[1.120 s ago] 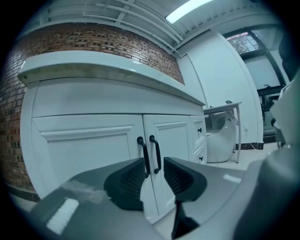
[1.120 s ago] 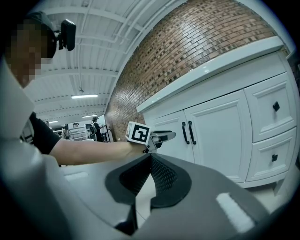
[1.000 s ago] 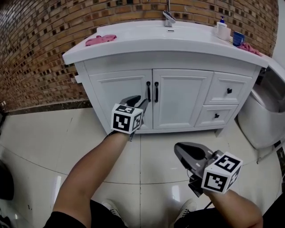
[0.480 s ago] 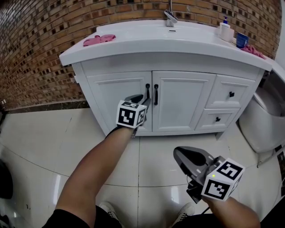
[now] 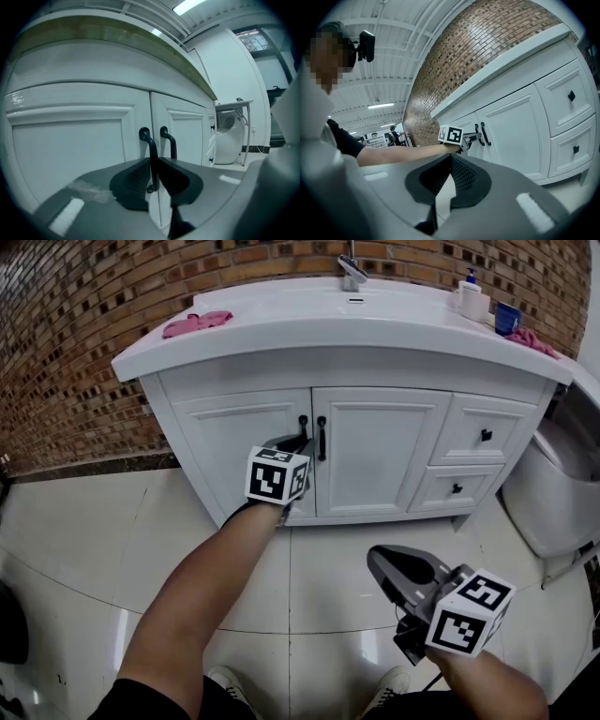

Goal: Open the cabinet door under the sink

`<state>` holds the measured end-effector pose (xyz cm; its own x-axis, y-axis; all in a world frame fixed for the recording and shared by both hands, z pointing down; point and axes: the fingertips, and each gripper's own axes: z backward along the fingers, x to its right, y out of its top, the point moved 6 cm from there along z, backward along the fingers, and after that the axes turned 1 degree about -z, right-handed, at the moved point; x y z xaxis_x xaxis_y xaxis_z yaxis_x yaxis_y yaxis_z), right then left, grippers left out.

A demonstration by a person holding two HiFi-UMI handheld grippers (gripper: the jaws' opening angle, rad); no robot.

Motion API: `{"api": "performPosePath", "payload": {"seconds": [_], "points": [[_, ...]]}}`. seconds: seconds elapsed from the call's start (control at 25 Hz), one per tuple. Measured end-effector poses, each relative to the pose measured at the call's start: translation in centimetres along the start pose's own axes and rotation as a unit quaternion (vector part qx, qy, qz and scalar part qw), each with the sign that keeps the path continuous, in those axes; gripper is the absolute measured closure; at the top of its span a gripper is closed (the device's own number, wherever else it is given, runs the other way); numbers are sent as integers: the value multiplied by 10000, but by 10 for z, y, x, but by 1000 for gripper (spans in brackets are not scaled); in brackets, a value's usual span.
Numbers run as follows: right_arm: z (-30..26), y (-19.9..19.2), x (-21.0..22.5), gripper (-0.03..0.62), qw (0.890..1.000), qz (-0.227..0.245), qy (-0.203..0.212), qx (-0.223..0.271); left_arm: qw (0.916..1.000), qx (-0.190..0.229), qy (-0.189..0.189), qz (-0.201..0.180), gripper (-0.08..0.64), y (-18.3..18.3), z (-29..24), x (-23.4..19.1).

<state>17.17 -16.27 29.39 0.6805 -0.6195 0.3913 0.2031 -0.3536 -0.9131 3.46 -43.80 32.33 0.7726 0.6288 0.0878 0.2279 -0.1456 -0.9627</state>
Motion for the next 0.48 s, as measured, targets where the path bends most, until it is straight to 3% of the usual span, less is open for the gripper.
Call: {"api": "performPosePath", "payload": {"seconds": [0.48], "points": [[-3,-1,-4,586,9999,94,-67,-45,9993,19,-259,260,511,-7,26,9]]}}
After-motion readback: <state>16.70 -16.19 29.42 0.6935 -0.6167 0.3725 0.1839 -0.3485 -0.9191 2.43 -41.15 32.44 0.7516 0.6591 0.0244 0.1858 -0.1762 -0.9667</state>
